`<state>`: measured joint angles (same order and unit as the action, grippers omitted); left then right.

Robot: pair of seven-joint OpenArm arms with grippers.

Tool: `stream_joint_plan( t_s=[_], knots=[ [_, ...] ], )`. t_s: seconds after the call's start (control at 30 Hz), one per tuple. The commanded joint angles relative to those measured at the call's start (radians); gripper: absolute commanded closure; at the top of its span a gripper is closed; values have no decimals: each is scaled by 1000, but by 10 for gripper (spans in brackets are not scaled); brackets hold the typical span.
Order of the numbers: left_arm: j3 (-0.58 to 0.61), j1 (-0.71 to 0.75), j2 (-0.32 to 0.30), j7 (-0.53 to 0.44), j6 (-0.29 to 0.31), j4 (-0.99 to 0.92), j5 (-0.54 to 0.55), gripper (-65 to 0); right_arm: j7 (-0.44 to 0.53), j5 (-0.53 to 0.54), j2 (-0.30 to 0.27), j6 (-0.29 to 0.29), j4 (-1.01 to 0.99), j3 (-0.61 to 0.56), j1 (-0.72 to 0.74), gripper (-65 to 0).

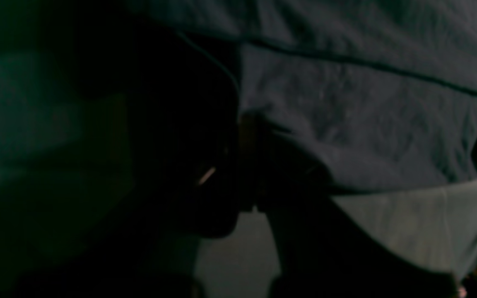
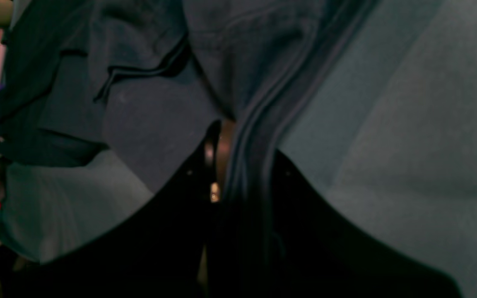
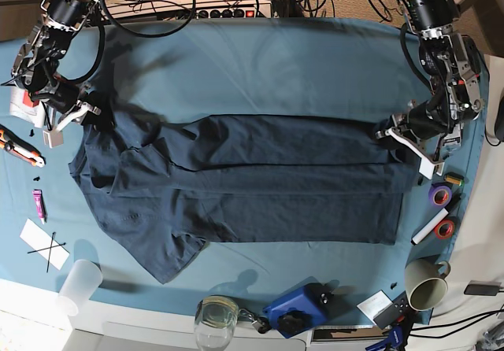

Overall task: Fold the T-shirt properly
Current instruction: 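Grasp the corners of the folded shirt edge with both grippers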

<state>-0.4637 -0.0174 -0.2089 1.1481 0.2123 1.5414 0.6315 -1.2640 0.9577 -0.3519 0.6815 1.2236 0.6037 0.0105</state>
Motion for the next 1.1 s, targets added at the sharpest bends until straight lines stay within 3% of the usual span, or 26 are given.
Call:
stream_joint_plan(
  t_s=[0.0, 0.33, 0.5, 0.9, 1.07],
  knots=[
    [2, -2, -16, 40, -6, 21, -26, 0, -7, 3, -25, 6, 24, 6, 6, 0],
    [2, 8, -75, 90, 1, 34, 14, 0, -108, 58, -26, 6, 151, 122, -31, 0],
    [2, 44, -109, 110, 51, 35, 89, 0, -132, 82, -28, 5, 154, 142, -64, 0],
    [-52, 261, -130, 108, 64, 261, 103, 0, -132, 124, -27, 5, 268, 217, -193, 0],
    [-97, 356, -145, 110, 91, 299, 182, 0, -132, 159, -28, 3, 287, 217, -253, 0]
  ],
)
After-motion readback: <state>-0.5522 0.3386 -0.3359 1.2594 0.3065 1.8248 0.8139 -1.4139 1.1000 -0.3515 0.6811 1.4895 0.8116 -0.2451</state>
